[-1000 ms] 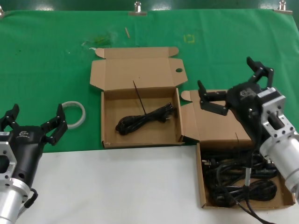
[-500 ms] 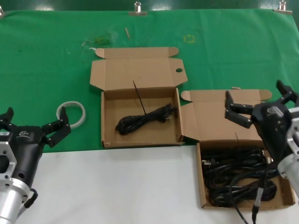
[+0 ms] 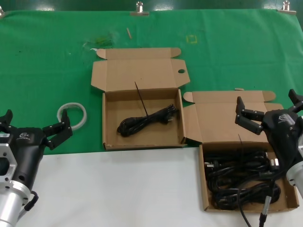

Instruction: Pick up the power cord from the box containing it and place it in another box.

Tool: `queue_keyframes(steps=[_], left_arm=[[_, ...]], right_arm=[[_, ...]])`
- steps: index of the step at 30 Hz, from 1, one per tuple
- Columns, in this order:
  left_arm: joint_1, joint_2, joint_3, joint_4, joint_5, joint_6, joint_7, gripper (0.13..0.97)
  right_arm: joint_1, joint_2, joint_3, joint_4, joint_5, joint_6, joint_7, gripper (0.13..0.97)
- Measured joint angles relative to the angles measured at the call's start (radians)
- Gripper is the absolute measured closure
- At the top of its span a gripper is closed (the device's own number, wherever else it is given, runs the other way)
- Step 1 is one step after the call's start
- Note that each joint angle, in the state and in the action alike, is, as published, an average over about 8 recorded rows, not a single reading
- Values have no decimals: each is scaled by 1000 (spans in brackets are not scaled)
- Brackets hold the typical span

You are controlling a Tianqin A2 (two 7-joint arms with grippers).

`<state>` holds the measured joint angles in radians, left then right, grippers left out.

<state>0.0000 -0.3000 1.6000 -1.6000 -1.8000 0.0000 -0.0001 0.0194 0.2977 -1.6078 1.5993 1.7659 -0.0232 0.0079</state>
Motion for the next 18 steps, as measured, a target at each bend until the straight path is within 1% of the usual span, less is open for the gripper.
queue_keyframes(steps=[18], left_arm=[[0, 0, 0, 0, 0, 0, 0, 132]], right_arm=[[0, 0, 0, 0, 0, 0, 0, 129]])
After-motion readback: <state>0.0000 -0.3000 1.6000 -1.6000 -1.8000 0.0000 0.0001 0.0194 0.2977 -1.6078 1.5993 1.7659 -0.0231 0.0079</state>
